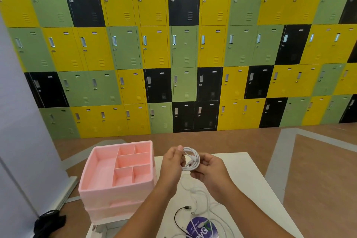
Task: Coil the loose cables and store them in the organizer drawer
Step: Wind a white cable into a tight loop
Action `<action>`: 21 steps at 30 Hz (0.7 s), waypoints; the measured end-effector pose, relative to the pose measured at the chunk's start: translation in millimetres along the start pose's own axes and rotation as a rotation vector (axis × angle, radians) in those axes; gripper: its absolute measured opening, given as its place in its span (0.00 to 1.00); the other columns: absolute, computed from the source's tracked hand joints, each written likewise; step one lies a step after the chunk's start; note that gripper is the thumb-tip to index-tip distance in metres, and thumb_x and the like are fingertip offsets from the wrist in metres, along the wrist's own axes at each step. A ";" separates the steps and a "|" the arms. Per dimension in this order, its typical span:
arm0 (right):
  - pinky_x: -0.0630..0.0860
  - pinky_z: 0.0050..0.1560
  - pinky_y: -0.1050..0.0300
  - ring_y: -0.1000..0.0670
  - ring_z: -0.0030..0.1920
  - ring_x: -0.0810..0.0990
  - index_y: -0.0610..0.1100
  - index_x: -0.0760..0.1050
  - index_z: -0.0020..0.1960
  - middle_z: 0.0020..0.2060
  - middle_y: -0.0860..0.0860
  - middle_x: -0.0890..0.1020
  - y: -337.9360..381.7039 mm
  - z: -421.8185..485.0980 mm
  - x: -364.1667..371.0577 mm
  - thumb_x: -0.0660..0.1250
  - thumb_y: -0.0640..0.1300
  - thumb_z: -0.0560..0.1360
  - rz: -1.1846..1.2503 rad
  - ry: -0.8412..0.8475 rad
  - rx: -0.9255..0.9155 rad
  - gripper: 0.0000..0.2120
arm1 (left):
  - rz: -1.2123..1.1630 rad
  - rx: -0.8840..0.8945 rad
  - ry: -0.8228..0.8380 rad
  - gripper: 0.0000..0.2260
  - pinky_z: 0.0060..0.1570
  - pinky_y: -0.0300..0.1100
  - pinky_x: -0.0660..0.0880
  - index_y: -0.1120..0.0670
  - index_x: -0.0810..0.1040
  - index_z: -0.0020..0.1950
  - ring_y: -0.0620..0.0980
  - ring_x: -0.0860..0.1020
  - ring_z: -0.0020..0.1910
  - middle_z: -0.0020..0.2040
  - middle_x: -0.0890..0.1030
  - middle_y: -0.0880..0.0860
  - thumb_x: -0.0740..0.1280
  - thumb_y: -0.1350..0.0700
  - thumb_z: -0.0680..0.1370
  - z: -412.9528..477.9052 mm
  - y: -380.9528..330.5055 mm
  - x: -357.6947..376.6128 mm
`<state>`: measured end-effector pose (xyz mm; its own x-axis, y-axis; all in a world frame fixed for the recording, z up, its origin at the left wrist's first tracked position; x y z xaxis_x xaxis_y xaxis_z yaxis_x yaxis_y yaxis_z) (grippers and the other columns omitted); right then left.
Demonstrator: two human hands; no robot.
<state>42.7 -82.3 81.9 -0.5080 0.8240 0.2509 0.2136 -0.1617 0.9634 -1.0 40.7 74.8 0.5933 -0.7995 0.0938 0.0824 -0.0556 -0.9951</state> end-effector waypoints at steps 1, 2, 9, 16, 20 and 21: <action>0.80 0.43 0.55 0.47 0.42 0.84 0.37 0.81 0.56 0.44 0.42 0.87 0.2 0.5 1.2 0.65 0.26 0.76 0.051 0.009 0.010 0.12 | 0.049 0.025 -0.015 0.13 0.43 0.45 0.74 0.56 0.79 0.48 0.51 0.75 0.41 0.40 0.79 0.59 0.59 0.51 0.85 -1.3 1.5 1.3; 0.80 0.45 0.54 0.46 0.43 0.85 0.37 0.81 0.56 0.45 0.42 0.87 -0.4 1.1 2.4 0.64 0.26 0.77 0.091 0.016 0.023 0.13 | 0.074 0.047 -0.026 0.13 0.43 0.42 0.75 0.56 0.79 0.49 0.50 0.77 0.42 0.43 0.81 0.60 0.59 0.51 0.85 -2.4 2.6 2.5; 0.79 0.44 0.51 0.43 0.44 0.81 0.31 0.81 0.55 0.47 0.37 0.84 -4.2 -0.4 3.1 0.54 0.24 0.75 0.184 0.072 0.142 0.18 | 0.161 0.146 -0.138 0.10 0.36 0.32 0.73 0.58 0.76 0.50 0.44 0.77 0.39 0.42 0.80 0.54 0.59 0.54 0.85 -3.3 3.0 6.5; 0.76 0.38 0.53 0.42 0.44 0.79 0.29 0.79 0.56 0.45 0.38 0.82 1.8 -5.4 4.9 0.59 0.31 0.76 0.168 0.136 0.183 0.14 | 0.165 0.201 -0.184 0.10 0.35 0.30 0.69 0.54 0.73 0.44 0.45 0.73 0.37 0.38 0.74 0.50 0.59 0.56 0.85 -2.3 -4.1 6.3; 0.75 0.37 0.55 0.44 0.42 0.79 0.33 0.81 0.50 0.43 0.39 0.82 4.1 -9.3 8.1 0.66 0.32 0.77 0.108 0.127 0.133 0.06 | 0.166 0.203 -0.164 0.10 0.33 0.30 0.68 0.57 0.74 0.47 0.44 0.72 0.36 0.38 0.75 0.50 0.59 0.55 0.85 -3.8 -1.9 7.4; 0.74 0.38 0.56 0.46 0.41 0.79 0.35 0.83 0.48 0.42 0.40 0.82 3.6 -10.1 8.5 0.66 0.32 0.78 0.108 0.118 0.117 0.06 | 0.168 0.199 -0.153 0.10 0.34 0.31 0.69 0.57 0.75 0.48 0.44 0.73 0.36 0.39 0.76 0.51 0.59 0.55 0.85 -3.5 -0.6 7.3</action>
<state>30.7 -81.3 88.5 -0.5701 0.7346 0.3680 0.3644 -0.1753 0.9146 0.5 32.7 76.0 0.7245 -0.6872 -0.0527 0.1193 0.2004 -0.9724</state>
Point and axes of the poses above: each hand's wrist, its own z-axis towards the middle knuckle, its own x-axis out of the palm, y = z × x, the point moved 1 cm from there along z, towards the middle knuckle
